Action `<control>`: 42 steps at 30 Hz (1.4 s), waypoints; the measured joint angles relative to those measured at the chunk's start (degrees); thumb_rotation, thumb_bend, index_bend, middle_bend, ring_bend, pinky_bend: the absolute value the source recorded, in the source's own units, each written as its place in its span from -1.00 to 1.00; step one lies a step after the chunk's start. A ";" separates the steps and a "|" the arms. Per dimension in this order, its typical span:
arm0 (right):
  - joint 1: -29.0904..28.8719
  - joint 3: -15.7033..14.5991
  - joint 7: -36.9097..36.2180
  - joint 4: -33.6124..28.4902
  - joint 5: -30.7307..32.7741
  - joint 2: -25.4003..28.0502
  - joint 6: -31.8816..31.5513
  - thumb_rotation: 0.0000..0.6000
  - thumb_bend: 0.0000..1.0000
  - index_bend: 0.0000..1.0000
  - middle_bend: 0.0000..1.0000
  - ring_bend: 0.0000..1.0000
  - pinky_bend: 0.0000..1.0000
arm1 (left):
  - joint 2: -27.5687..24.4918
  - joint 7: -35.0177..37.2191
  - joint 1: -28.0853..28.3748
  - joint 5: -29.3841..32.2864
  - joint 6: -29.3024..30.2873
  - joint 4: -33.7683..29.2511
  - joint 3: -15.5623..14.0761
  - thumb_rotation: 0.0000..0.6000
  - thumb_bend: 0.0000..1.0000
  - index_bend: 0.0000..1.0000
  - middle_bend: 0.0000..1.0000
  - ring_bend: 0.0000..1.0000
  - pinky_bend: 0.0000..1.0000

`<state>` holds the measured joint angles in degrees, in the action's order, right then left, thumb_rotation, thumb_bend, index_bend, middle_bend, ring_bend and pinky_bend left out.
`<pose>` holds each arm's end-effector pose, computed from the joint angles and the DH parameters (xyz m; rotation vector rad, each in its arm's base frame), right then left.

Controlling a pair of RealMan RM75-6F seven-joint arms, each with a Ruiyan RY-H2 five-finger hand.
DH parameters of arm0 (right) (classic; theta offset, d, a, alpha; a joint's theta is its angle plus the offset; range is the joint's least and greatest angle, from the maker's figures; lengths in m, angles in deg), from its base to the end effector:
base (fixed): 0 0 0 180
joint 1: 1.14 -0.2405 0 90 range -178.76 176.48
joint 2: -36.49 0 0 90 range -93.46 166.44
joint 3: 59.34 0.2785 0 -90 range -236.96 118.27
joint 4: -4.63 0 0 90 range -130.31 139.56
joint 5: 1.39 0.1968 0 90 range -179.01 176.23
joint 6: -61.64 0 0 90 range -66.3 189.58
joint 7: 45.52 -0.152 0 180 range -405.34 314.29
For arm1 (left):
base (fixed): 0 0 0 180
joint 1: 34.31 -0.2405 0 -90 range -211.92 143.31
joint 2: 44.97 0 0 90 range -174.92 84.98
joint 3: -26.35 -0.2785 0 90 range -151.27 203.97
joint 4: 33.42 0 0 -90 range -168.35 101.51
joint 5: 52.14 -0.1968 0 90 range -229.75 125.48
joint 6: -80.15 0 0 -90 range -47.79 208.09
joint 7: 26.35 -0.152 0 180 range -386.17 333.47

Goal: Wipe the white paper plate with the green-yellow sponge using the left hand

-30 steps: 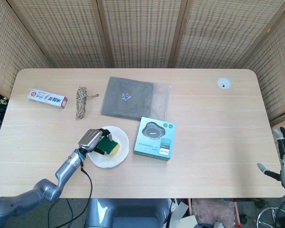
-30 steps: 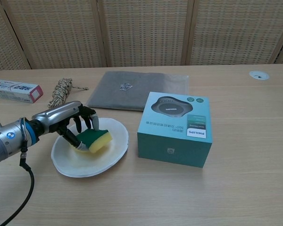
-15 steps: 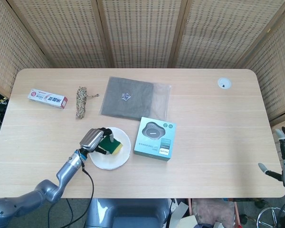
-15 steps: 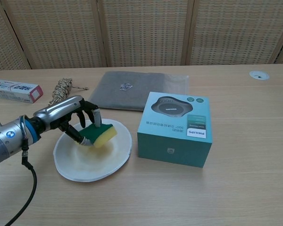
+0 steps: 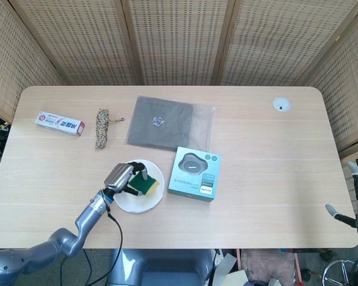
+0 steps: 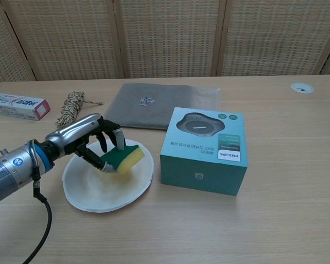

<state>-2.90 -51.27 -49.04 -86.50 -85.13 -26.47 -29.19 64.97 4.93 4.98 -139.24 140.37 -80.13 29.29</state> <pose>-0.3319 -0.1872 0.2199 1.2082 -0.8158 0.9863 -0.2031 0.3490 -0.0952 -1.8073 -1.3286 -1.2726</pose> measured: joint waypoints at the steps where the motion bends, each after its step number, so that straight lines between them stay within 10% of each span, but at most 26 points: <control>1: 0.01 0.01 -0.04 -0.01 0.01 0.02 -0.01 1.00 -1.00 -1.00 -1.00 -1.00 -1.00 | 0.36 0.33 -0.10 0.05 -0.11 0.46 -0.10 1.00 -0.97 0.14 -0.03 -0.26 -0.10; 42: -0.05 0.01 -0.31 -0.48 0.15 0.33 0.33 1.00 -1.00 -1.00 -1.00 -1.00 -1.00 | 4.91 9.52 -0.99 2.27 -0.56 12.92 1.67 1.00 -0.97 0.18 0.01 -0.22 -0.09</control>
<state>-2.96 -51.27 -49.35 -86.98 -84.97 -26.14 -28.86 69.88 14.45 3.99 -136.97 139.81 -67.21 30.96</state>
